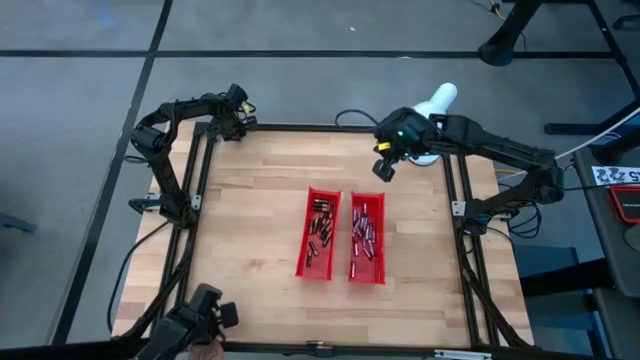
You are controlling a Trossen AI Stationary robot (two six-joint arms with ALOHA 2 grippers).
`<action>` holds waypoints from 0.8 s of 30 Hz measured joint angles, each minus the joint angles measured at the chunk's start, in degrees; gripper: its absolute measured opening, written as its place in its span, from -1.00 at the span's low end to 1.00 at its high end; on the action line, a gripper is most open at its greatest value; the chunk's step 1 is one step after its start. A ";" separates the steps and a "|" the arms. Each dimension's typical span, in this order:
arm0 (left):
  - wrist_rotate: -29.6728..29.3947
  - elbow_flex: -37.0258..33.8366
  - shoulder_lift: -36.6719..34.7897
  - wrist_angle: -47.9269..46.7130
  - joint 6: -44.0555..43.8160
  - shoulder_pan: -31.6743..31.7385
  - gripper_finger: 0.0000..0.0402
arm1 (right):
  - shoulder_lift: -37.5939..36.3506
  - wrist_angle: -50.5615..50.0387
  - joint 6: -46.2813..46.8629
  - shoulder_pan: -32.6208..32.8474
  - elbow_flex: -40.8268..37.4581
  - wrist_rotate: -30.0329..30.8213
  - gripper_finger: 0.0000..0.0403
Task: Sort batteries
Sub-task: Put the black battery into the left red bin
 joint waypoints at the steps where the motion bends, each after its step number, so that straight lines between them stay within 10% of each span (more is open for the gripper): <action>1: 0.00 -0.09 -0.04 -0.04 0.28 -0.07 -0.81 | 0.00 0.18 0.01 0.00 -0.20 -0.67 -0.97; 24: 11.89 -0.82 -13.27 5.15 11.67 -17.04 -0.78 | 0.00 4.81 -3.37 0.00 -0.47 -1.84 -0.97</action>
